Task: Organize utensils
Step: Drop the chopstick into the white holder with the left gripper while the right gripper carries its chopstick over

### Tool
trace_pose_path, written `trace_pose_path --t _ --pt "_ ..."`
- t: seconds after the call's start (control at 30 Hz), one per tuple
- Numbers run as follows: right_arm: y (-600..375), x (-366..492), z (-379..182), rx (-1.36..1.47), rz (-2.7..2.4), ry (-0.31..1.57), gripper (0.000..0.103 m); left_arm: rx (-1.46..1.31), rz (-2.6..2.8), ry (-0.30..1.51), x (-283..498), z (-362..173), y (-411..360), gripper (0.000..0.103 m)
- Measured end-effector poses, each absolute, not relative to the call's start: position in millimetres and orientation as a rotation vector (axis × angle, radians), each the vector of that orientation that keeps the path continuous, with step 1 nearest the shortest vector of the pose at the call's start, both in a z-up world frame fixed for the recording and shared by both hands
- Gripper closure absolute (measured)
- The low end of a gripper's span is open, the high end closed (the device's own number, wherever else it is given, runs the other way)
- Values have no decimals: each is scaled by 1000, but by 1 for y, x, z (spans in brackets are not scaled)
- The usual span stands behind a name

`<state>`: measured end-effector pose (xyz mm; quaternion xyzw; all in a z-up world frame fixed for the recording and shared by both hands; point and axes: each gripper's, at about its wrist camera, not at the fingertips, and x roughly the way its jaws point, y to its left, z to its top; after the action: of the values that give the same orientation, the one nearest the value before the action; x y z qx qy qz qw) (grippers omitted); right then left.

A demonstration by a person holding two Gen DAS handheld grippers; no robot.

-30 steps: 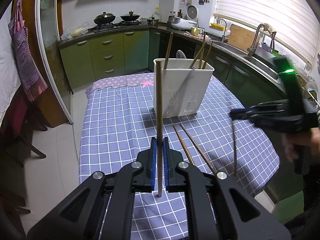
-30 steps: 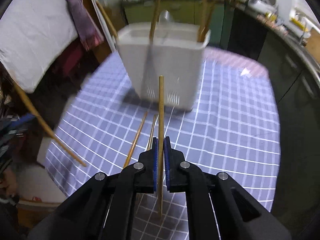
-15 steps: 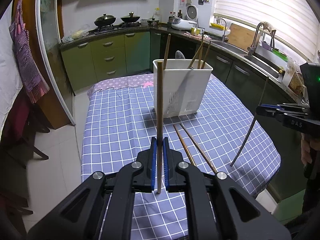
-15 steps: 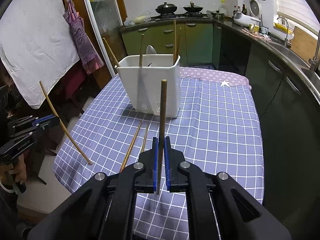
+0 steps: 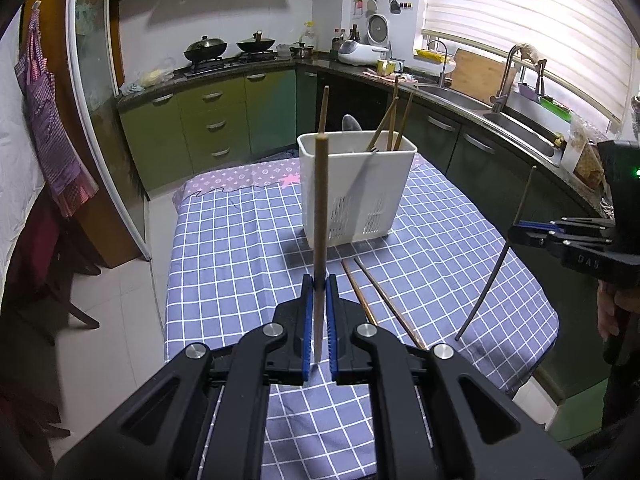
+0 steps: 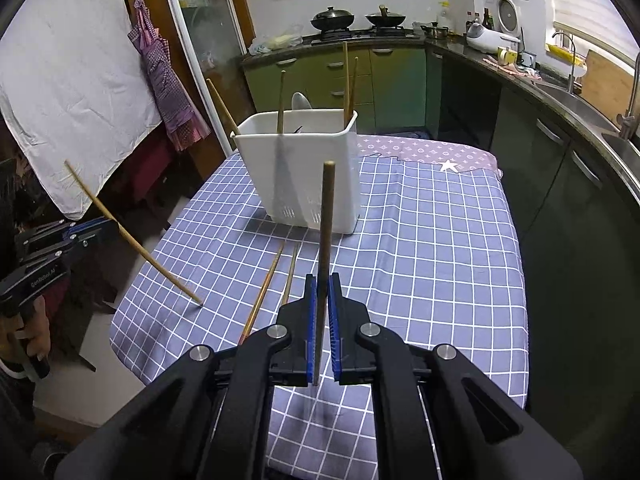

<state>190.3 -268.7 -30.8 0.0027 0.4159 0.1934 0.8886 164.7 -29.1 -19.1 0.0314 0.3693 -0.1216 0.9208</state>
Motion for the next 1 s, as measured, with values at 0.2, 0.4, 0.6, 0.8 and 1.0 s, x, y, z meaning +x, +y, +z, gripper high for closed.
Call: trace_pose_path --t 0.2,0.4,0.6,0.8,1.0 --pt "-271 190 -34 15 406 869 96 69 -264 742 170 -3 -32 97" --pt "-273 188 -32 24 416 863 96 66 -298 722 184 29 -41 97" --pt "-276 186 -31 31 421 857 96 87 -292 620 206 80 -57 97" --pt "-282 186 -32 46 424 852 96 93 -299 518 227 129 -77 97" --pt "-285 184 -33 59 440 847 96 99 -263 463 260 146 -95 97"
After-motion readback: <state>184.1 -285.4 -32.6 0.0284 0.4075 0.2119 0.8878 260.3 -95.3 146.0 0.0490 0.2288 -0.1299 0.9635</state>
